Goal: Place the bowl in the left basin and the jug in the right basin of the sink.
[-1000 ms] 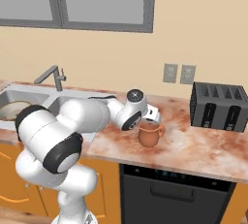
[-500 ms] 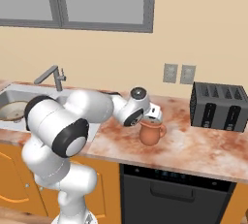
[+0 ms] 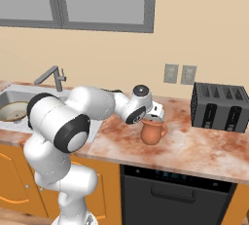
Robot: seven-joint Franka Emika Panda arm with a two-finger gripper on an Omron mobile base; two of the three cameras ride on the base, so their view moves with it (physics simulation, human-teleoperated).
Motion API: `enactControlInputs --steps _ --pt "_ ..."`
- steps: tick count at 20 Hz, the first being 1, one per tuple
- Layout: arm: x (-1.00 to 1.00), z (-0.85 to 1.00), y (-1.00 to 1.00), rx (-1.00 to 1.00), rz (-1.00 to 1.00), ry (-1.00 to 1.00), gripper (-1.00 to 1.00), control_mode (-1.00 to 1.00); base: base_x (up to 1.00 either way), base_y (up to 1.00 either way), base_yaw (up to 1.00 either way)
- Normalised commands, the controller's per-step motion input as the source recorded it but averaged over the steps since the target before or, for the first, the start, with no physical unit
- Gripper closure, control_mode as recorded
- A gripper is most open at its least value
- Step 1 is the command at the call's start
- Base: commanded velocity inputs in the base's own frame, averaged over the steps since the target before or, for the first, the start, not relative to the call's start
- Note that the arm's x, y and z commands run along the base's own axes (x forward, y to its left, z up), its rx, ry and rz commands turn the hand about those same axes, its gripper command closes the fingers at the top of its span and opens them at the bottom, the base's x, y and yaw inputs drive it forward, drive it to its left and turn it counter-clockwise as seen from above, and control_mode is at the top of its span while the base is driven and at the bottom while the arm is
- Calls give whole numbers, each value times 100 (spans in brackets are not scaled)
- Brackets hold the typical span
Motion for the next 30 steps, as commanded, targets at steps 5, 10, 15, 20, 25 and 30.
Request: enactControlInputs --steps 5,10,15,20,25,30 --pt "-4 -2 0 0 0 0 100 -100 0 0 0" --pt "-13 13 2 -1 0 -3 100 -100 0 0 0" --pt "-12 25 6 -2 0 -4 100 -100 0 0 0" --pt "-1 28 23 -2 0 -1 100 -100 0 0 0" --pt "1 7 44 0 0 -1 100 -100 0 0 0" --pt "0 15 58 -2 0 -7 100 -100 0 0 0"
